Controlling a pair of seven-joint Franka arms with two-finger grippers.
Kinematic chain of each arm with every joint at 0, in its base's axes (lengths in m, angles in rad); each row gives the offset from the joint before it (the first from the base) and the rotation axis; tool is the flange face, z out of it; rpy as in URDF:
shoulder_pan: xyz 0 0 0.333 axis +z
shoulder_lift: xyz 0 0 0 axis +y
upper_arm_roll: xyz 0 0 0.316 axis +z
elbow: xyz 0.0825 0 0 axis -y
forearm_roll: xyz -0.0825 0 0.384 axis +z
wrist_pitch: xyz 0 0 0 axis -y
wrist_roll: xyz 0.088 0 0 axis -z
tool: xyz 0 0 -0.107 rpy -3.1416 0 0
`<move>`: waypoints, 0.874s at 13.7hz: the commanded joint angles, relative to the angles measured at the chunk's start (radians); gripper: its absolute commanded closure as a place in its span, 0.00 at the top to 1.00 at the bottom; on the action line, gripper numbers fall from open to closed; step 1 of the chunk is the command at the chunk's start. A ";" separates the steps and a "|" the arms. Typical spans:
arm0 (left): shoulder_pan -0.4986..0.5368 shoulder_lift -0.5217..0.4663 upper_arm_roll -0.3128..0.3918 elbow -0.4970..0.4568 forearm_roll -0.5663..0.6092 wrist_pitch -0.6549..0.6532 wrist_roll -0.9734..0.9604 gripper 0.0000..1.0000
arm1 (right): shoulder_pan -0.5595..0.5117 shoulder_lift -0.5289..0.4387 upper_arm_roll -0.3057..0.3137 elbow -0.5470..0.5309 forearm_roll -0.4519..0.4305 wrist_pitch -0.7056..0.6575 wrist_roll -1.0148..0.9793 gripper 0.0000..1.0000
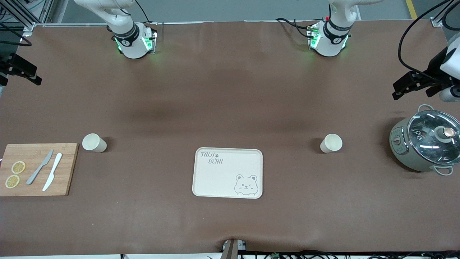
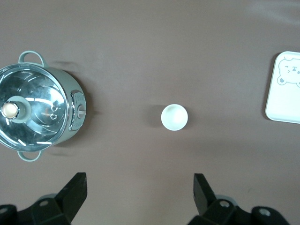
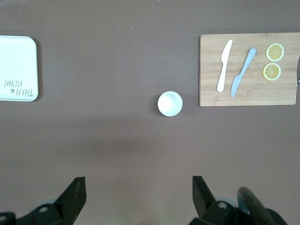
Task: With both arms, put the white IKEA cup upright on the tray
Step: 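Reach both grippers out toward the two white paper cups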
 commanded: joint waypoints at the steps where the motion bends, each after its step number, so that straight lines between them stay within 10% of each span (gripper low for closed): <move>1: -0.003 0.055 -0.001 0.033 0.019 -0.027 -0.003 1.00 | -0.009 0.024 0.008 0.019 -0.011 -0.002 0.005 1.00; 12: 0.005 0.065 -0.003 -0.165 0.014 0.141 -0.063 1.00 | -0.002 0.131 0.011 0.021 -0.010 0.049 0.002 1.00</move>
